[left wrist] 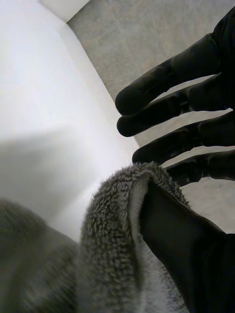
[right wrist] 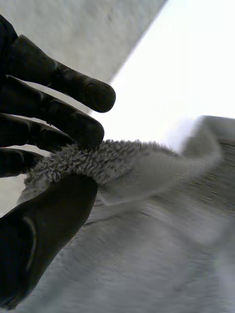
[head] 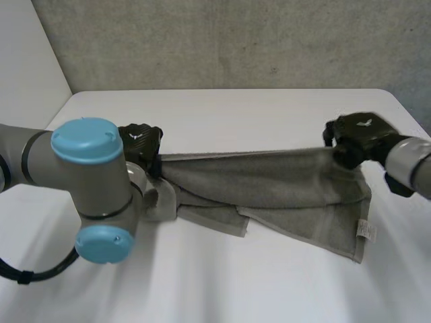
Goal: Fold the towel.
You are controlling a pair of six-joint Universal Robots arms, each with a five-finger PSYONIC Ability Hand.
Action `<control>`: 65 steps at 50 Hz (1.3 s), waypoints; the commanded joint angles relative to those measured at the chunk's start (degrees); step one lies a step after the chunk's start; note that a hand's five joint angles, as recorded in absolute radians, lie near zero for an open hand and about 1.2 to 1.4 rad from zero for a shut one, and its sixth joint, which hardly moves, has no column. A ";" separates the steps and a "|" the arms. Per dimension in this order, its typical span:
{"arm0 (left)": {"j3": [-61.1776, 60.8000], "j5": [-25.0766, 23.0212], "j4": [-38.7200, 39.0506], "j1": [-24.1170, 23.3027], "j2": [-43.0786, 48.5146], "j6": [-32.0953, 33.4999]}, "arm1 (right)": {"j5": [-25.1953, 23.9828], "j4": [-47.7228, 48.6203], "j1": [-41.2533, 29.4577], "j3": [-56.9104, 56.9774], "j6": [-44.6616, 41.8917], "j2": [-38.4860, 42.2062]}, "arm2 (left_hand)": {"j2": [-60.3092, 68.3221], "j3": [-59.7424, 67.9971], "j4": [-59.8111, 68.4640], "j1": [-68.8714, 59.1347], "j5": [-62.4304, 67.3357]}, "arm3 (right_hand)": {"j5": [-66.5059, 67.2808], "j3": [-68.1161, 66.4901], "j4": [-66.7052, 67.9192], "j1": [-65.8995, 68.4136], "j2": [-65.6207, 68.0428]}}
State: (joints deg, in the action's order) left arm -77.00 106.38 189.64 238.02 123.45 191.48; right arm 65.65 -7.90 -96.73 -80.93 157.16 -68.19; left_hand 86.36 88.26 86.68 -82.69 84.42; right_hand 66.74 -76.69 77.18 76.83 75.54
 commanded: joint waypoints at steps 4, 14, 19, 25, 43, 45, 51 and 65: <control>20.44 -3.98 -1.64 2.98 5.31 10.67 | 12.75 -8.44 -8.74 28.90 -9.94 16.95 | -6.36 -8.26 -6.68 2.69 -14.42 | 3.26 -3.31 2.82 3.17 4.46; 43.52 -4.60 8.82 3.07 3.90 10.40 | 20.48 23.16 -12.00 37.36 3.75 5.91 | -6.36 -8.26 -6.68 2.69 -14.42 | 3.26 -3.31 2.82 3.17 4.46; 46.33 -4.60 10.93 3.24 1.88 10.40 | 19.69 23.81 -11.91 31.27 5.44 0.69 | -6.36 -8.26 -6.68 2.69 -14.42 | 3.26 -3.31 2.82 3.17 4.46; 32.05 -5.30 3.74 5.78 -1.44 10.41 | 15.03 19.06 -12.43 20.29 5.00 -1.42 | -6.36 -8.26 -6.68 2.69 -14.42 | 3.26 -3.31 2.82 3.17 4.46; -20.38 -14.97 7.06 9.22 -8.22 11.28 | 5.63 17.13 -6.28 -19.61 -7.04 -8.28 | -7.52 -9.42 -7.84 3.85 -15.58 | 3.26 -3.31 2.82 3.17 4.46; -23.71 -14.89 9.68 9.04 -7.70 11.46 | 5.54 17.13 -4.62 -23.29 -7.30 -8.28 | -8.36 -10.26 -8.67 4.68 -16.41 | 3.26 -3.31 2.82 3.17 4.46; -26.27 -14.80 14.44 9.22 -7.26 11.46 | 5.37 17.75 -1.63 -26.55 -6.69 -8.19 | -8.53 -10.43 -8.84 4.86 -16.59 | 3.26 -3.31 2.82 3.17 4.46; -26.97 -10.23 29.03 9.39 -3.92 11.46 | 5.45 26.18 -0.31 -30.86 -5.63 -7.84 | -30.73 -32.63 -31.05 27.06 -38.79 | 3.26 -3.31 2.82 3.17 4.46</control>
State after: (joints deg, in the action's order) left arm -104.14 93.01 213.07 247.36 118.89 202.87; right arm 71.05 13.35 -97.83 -109.89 151.10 -76.03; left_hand 65.58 65.97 65.77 -65.58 65.88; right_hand 67.47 -76.70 77.20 77.11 75.53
